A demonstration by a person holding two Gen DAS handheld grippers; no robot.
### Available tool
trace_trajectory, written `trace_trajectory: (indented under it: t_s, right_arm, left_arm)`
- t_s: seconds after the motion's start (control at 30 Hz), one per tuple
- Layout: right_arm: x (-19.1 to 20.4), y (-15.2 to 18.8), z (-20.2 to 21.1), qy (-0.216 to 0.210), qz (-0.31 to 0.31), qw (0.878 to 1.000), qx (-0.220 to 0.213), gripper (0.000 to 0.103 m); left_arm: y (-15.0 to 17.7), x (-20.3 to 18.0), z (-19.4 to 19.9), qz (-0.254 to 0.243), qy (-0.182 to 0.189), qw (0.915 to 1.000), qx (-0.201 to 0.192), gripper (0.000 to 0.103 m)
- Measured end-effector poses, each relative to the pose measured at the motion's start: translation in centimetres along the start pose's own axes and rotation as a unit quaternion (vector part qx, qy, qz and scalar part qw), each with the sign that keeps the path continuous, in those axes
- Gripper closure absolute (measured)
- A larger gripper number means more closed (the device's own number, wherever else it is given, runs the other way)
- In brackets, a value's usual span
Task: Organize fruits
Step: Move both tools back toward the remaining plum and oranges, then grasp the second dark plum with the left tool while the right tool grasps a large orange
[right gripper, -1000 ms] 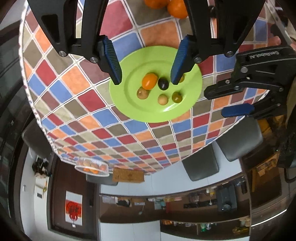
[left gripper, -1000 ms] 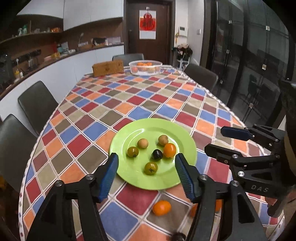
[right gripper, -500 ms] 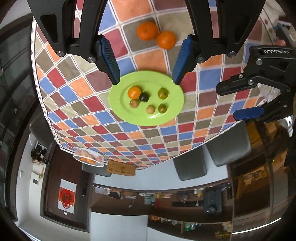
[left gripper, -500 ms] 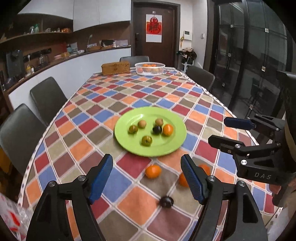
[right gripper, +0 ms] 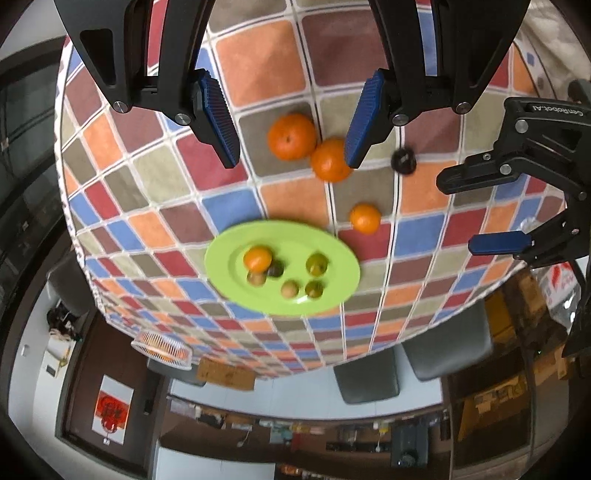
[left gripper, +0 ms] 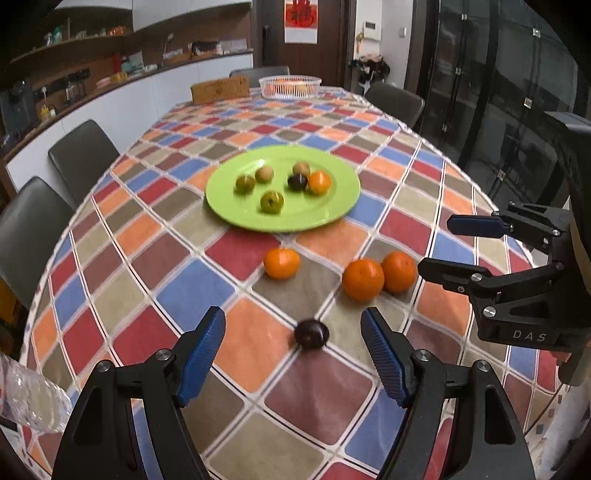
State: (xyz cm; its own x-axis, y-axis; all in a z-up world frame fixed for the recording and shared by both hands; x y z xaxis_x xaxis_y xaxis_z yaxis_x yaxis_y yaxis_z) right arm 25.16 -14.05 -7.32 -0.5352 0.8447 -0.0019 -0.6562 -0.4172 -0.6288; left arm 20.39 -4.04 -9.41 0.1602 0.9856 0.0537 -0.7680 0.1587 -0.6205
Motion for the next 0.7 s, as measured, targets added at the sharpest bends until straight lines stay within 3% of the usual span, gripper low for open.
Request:
trace_trajectory:
  t_s: [0.33, 0.7]
  right_arm:
    - [0.1, 2.8, -3.1, -0.015, 0.013, 0.998, 0.056, 0.044]
    - [-0.4, 3.1, -5.1, -0.034, 0.001, 0.997, 0.075, 0.052]
  left_arm:
    - [2.7, -0.6, -3.5, 0.001, 0.012, 0.9985, 0.052, 0.029]
    - [2.4, -1.5, -5.4, 0.001, 0.044, 0.9965, 0.071, 0.054]
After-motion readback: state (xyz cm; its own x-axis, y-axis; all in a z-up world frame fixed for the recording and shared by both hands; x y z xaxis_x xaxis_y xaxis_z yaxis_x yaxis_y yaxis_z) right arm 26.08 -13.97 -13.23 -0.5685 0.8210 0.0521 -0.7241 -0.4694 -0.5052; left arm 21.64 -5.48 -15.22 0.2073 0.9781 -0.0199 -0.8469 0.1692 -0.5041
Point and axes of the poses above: each gripper's, at about its wrist camera, not at the fingertips, and z roughly against the way its jaws point, x to its left, y to its underside, the point moved 10 cm from there along -z, roughly the way its jaws point, and after that the axes turned 6 degrees about -z, right-handed, at the moved point
